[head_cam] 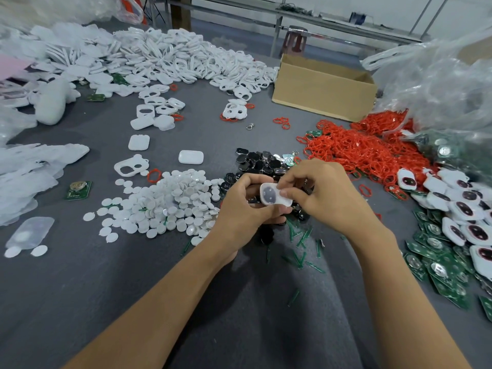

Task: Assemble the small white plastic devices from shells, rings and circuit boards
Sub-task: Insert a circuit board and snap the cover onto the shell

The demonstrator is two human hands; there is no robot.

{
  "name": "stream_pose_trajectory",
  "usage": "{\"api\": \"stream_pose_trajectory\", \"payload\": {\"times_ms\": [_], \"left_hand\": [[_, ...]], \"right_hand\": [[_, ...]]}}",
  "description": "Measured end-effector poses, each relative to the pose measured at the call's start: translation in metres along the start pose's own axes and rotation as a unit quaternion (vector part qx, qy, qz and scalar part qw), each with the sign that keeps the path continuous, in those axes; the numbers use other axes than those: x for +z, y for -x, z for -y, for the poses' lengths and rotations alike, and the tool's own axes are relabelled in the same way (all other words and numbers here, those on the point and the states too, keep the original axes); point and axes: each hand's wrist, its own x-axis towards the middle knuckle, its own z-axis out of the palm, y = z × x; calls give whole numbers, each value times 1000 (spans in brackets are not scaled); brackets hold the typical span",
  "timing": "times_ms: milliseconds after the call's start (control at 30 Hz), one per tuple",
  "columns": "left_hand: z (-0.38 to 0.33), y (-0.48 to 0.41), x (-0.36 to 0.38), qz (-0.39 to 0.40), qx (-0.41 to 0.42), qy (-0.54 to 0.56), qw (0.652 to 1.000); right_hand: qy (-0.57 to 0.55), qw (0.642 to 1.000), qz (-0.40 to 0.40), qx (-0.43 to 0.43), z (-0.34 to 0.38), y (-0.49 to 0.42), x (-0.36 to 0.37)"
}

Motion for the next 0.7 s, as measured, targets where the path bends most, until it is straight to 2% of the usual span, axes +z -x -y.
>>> {"api": "stream_pose_trajectory", "payload": {"times_ms": [167,367,700], "left_hand": [[1,-1,-1,0,2,-14,1000],[1,-2,-1,9,6,8,1000],[4,-3,-2,14,0,25,1000]], "right_hand": [[10,1000,26,8,-1,-2,3],[8,1000,12,-15,4,-1,6],[0,1000,12,9,8,-3,10]]}}
